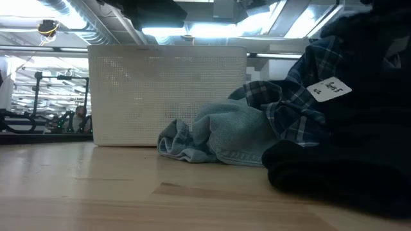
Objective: Sort clothes
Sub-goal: Put the black pants into the white bin, then move the blue patterned pants to the top right of the table
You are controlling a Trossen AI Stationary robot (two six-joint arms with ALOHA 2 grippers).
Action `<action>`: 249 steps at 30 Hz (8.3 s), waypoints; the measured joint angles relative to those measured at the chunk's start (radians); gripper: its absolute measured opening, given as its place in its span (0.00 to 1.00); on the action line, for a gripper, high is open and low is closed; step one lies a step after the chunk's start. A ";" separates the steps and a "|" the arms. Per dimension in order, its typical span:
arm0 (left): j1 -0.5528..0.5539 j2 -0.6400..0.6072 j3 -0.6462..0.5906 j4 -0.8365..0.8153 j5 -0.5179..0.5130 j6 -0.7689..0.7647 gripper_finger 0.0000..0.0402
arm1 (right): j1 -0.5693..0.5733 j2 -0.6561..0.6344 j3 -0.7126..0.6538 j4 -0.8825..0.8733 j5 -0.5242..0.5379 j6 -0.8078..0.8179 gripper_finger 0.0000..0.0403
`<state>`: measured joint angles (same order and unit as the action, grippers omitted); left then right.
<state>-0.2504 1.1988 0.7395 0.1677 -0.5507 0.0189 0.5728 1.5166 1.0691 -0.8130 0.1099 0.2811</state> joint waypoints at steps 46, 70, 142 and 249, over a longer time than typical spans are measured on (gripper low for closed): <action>0.000 0.000 0.000 0.001 0.000 0.003 0.45 | 0.028 0.234 0.142 -0.094 0.176 -0.240 0.09; 0.000 0.000 0.000 0.000 0.000 0.003 0.45 | 0.014 0.232 0.765 -0.486 0.494 -0.550 0.04; 0.000 0.000 0.000 -0.012 0.000 0.044 0.45 | -0.588 0.236 1.130 -0.471 0.213 -0.965 0.63; 0.002 0.000 0.000 -0.023 0.000 0.007 0.45 | -0.186 -0.165 0.684 -0.759 1.118 -0.451 0.03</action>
<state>-0.2489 1.1984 0.7391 0.1448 -0.5507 0.0257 0.3873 1.3518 1.7527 -1.5721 1.2281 -0.1700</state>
